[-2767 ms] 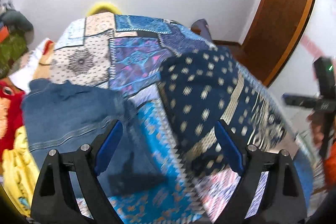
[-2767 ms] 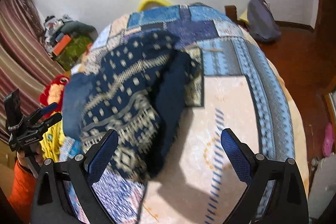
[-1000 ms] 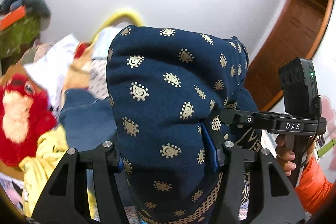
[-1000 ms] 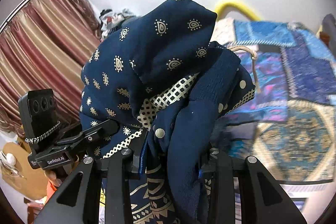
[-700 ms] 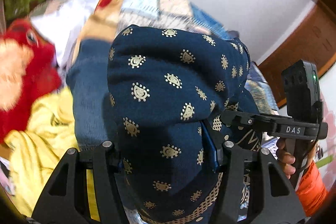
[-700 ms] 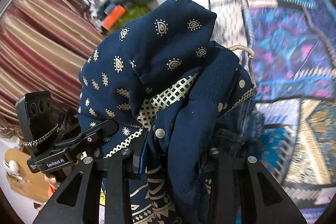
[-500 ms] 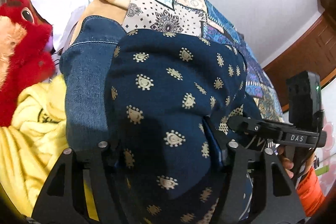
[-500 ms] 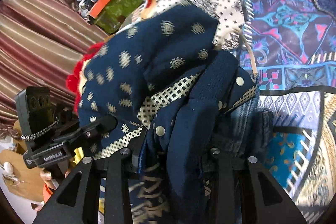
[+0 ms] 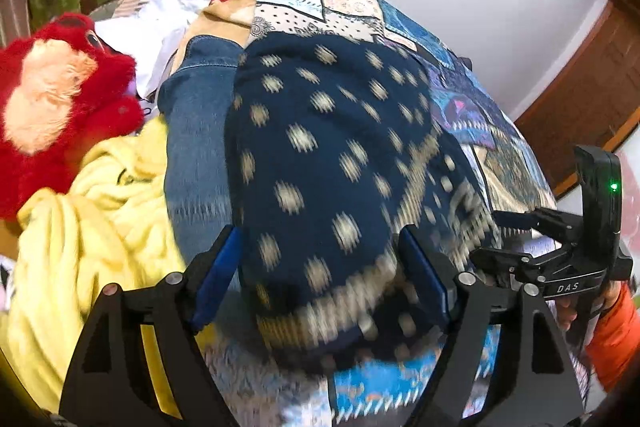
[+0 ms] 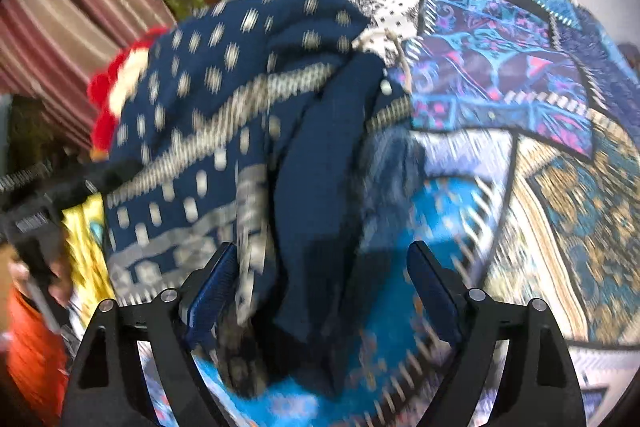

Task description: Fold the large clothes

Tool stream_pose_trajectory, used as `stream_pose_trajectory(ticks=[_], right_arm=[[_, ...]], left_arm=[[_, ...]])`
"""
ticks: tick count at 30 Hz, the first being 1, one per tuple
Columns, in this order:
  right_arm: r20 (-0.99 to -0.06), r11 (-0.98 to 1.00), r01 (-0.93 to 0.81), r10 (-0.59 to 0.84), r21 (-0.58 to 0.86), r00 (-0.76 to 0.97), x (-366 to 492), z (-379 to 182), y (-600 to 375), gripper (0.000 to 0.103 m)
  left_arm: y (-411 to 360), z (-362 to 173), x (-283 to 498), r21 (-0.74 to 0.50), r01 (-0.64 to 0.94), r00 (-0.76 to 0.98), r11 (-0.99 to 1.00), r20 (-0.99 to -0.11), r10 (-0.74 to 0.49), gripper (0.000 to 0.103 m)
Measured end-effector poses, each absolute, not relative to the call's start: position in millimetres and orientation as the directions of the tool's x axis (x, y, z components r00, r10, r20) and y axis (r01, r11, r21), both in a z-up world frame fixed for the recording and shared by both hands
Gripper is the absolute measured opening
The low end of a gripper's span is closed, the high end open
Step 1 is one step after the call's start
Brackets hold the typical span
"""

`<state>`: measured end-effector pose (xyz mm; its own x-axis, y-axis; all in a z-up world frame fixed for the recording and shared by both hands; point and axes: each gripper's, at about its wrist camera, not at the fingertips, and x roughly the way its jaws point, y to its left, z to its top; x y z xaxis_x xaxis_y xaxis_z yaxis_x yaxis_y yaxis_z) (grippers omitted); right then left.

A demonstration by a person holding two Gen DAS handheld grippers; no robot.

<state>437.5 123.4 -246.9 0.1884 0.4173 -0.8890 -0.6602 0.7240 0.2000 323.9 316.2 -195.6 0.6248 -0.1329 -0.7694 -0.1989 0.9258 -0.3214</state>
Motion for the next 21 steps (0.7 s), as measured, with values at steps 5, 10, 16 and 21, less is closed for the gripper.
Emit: stream_pose_trajectory(ticks=[5, 10, 16, 21], right_arm=[[-0.9, 0.721, -0.674, 0.388, 0.163, 0.197, 400.3, -243.8, 100.4, 0.084], [-0.856, 0.753, -0.619, 0.454, 0.222, 0.245, 368.4, -204.7, 70.6, 0.084], [-0.712, 0.751, -0.594, 0.583, 0.288, 0.391, 324.2, -116.0, 31.6, 0.084], [-0.55, 0.738, -0.614, 0.647, 0.279, 0.528, 271.7, -37.2, 6.3, 0.084]], left_arm=[[290.7, -208.2, 294.6, -0.272, -0.209, 0.567, 0.939, -0.817, -0.111, 0.081], [268.6, -190.3, 266.3, -0.192, -0.227, 0.563, 0.955, -0.826, -0.032, 0.08], [237.8, -94.0, 214.5, -0.117, -0.213, 0.736, 0.97, -0.673, 0.08, 0.08], [210.2, -11.7, 157.4, -0.105, -0.184, 0.873, 0.977, -0.475, 0.114, 0.08]])
